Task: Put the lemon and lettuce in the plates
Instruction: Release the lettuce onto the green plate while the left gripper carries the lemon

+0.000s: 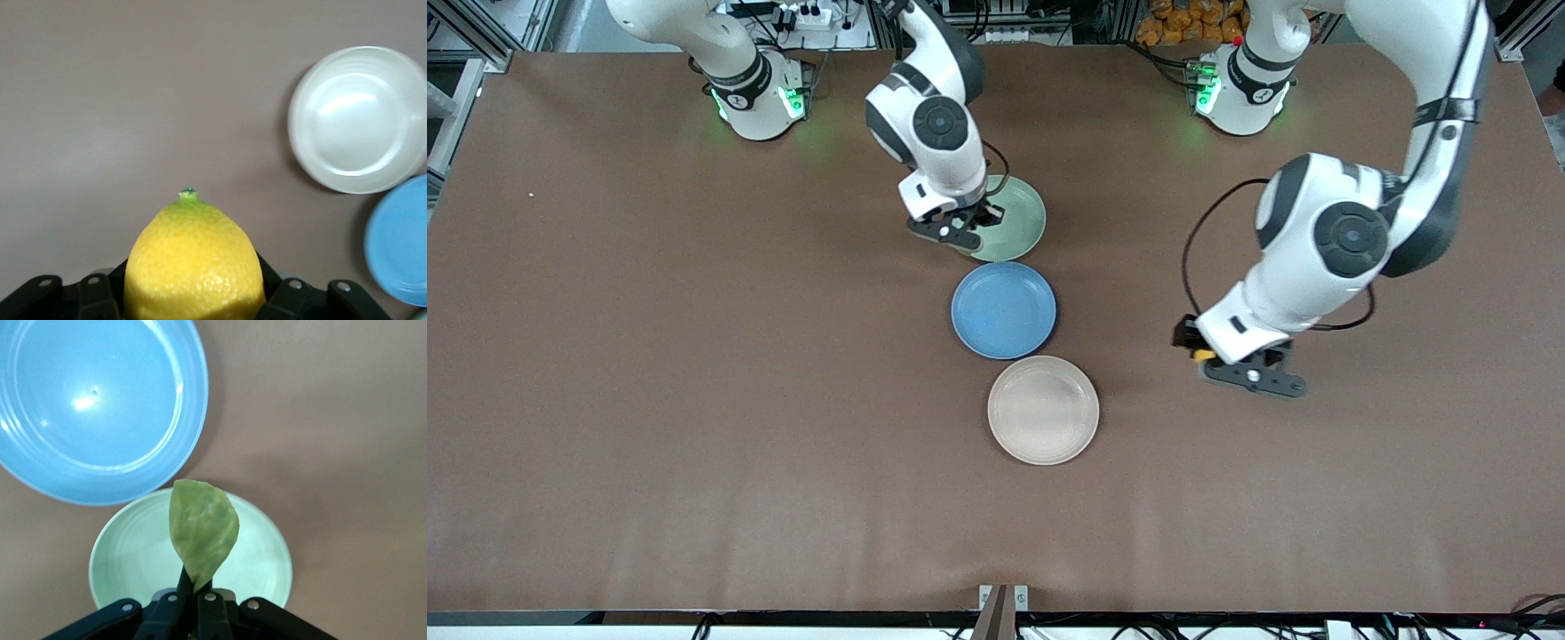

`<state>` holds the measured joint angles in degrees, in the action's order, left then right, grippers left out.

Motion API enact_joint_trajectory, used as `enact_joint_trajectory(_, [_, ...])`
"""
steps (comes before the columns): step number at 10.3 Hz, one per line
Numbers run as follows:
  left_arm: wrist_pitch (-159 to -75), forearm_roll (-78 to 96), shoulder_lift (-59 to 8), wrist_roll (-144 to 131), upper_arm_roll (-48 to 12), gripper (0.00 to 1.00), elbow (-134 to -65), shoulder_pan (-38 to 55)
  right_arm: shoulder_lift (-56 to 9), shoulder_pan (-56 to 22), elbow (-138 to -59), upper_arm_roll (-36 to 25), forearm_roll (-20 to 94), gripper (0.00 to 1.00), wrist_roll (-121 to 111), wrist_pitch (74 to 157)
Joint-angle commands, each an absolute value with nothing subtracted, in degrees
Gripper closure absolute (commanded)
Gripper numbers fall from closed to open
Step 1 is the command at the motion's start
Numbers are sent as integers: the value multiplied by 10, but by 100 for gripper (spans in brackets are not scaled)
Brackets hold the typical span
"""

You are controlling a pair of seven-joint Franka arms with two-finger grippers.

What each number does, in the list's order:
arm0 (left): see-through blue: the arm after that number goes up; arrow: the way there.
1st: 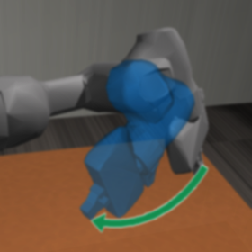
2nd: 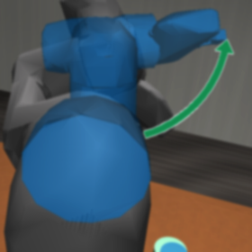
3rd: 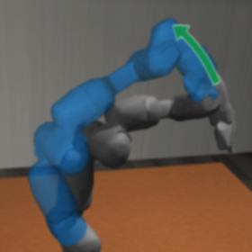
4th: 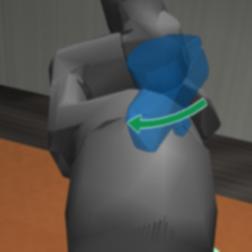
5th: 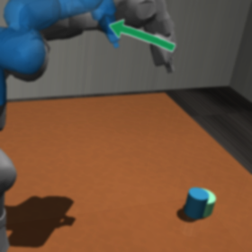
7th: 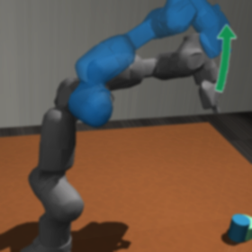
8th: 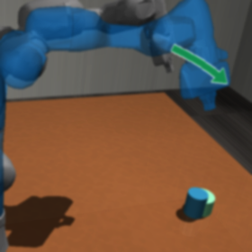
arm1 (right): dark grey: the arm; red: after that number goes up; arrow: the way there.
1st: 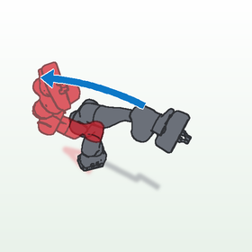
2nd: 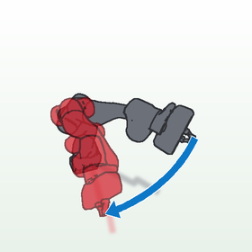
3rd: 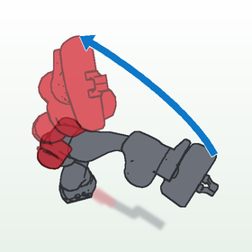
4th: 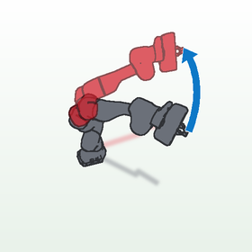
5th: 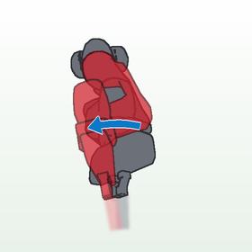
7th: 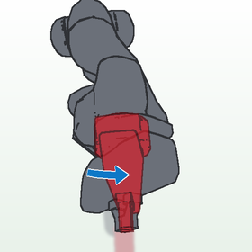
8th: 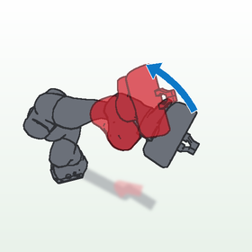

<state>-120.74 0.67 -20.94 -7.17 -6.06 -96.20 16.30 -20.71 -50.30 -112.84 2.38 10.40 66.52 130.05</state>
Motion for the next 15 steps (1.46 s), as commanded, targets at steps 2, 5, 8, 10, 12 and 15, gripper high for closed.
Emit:
enact_joint_trajectory(2, [-1198,19,-307,-157,-53,82,-840,220,-243,-543,-1099,18,133,25,707,1339])
enact_joint_trajectory(5, [-1205,18,-366,-195,-50,82,-785,243,-265,-559,-1097,14,123,0,724,1383])
enact_joint_trajectory(8, [-1267,18,-420,-214,-41,80,-772,269,-265,-548,-1097,6,109,0,715,1383])
enact_joint_trajectory(10, [-1295,19,-459,-237,-33,80,-744,286,-263,-506,-1098,2,91,0,653,1376])
enact_joint_trajectory(12, [-1335,19,-490,-243,-33,79,-740,295,-259,-453,-1099,2,91,0,577,1373])
enact_joint_trajectory(15, [-1378,21,-521,-283,-34,75,-734,300,-261,-367,-1101,2,91,0,475,1373])
